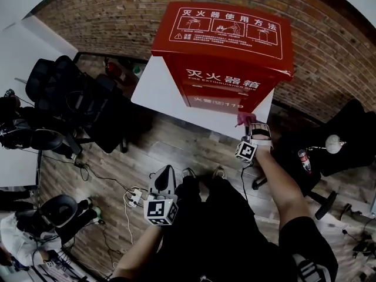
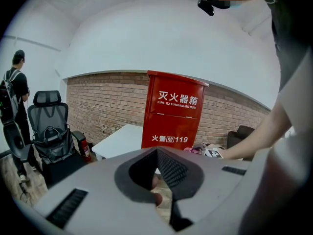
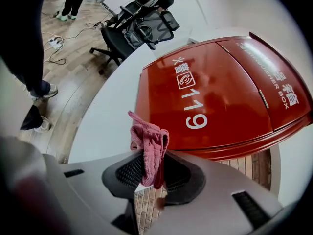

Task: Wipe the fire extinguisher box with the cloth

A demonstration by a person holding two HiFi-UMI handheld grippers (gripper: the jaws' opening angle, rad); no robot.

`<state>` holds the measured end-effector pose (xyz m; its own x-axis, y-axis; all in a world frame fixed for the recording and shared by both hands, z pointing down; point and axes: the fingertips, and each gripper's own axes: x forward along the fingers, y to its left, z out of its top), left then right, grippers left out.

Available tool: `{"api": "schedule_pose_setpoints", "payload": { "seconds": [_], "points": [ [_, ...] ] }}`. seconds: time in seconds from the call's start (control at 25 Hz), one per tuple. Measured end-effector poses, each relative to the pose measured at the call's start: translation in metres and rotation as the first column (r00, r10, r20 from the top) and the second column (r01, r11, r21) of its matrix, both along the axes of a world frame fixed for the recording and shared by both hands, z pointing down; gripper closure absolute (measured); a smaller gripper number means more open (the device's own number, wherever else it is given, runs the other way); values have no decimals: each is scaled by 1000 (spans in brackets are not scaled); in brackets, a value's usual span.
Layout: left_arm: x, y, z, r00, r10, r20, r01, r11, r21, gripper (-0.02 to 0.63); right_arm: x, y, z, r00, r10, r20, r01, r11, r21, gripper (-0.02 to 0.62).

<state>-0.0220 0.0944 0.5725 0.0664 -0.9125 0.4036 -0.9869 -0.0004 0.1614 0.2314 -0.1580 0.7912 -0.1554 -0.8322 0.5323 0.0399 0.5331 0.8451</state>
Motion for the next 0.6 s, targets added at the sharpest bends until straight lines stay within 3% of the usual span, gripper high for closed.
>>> {"api": "schedule_pose_setpoints", "payload": {
  "seconds": [0.6],
  "points": [
    [0, -10, -6, 998, 65, -5, -65, 998, 8, 572, 2, -3, -46, 1000, 13, 17, -15, 996, 93, 492]
  ]
}}
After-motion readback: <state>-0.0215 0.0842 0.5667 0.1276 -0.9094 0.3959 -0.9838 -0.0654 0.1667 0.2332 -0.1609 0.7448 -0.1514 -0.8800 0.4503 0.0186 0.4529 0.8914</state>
